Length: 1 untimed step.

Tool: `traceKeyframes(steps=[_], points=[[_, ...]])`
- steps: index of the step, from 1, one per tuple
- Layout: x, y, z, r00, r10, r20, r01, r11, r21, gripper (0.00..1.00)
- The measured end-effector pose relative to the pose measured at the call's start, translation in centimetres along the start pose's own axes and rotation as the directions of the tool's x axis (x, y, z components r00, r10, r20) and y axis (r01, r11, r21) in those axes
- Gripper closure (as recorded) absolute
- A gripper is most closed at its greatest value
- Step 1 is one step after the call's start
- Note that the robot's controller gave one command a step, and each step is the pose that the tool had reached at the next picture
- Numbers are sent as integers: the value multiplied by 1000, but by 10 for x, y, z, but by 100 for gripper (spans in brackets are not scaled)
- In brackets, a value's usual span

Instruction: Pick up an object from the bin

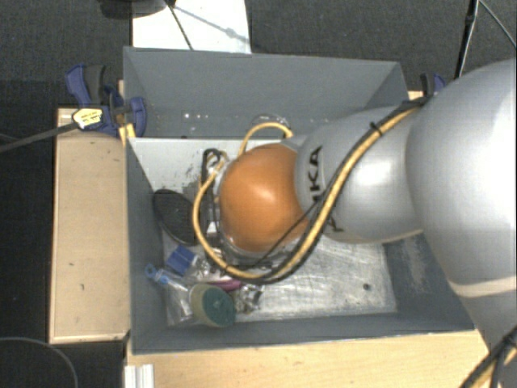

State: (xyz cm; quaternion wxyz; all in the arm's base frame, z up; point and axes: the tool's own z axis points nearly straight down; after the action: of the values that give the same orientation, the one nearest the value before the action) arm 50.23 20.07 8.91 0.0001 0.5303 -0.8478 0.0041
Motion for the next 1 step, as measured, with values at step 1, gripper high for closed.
traceKeyframes(steps=[1], points=[[13,10,-8,922,-386,20,386,923,14,0]])
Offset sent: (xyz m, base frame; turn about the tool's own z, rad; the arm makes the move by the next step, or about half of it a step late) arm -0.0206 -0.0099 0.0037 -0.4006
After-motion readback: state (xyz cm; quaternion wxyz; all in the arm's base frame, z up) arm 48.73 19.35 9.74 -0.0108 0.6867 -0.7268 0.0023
